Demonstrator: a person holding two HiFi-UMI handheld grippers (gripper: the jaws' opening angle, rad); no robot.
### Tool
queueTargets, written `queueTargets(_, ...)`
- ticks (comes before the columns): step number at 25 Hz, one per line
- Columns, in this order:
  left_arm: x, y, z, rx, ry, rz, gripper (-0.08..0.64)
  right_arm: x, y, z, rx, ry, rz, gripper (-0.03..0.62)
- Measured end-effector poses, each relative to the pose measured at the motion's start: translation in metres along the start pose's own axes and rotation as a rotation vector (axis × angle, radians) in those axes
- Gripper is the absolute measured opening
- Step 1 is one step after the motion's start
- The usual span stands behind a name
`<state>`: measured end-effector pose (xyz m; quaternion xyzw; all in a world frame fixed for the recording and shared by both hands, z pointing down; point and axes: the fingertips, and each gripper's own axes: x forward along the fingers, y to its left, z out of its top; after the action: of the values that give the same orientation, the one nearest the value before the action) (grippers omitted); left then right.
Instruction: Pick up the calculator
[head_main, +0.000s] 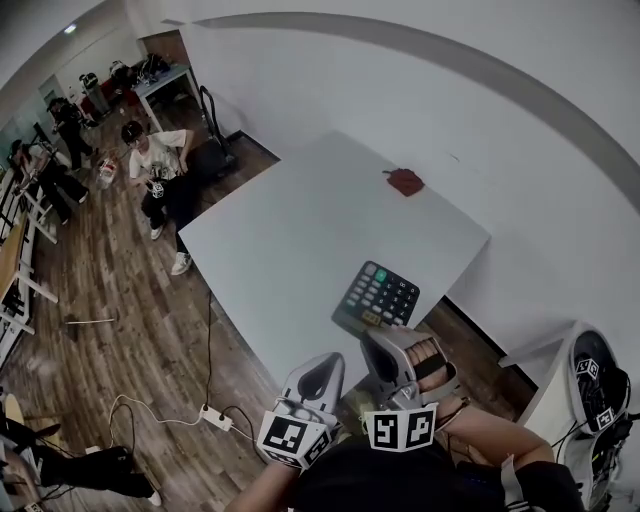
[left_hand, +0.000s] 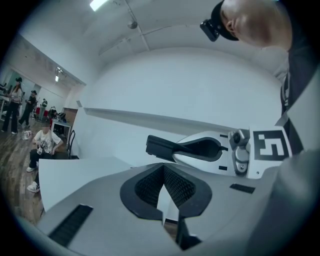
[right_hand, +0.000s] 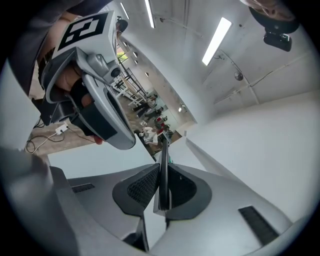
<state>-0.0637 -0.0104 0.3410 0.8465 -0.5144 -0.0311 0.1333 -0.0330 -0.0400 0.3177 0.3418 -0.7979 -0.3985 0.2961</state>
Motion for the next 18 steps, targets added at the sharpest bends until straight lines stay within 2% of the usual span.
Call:
queueTargets(7, -0.0031, -0.0056, 0.0099, 0.02, -0.03, -0.002, 0.008, -0.0083, -0.0037, 0.0113, -0.027, -0.013, -0.008, 0.055)
queueTargets(18, 0.0008, -0.0045, 0.0079, 0.022, -0.018, -0.001, 0.008, -0.0041, 0.0011, 0.0051, -0.012, -0.007, 0.011, 0.055)
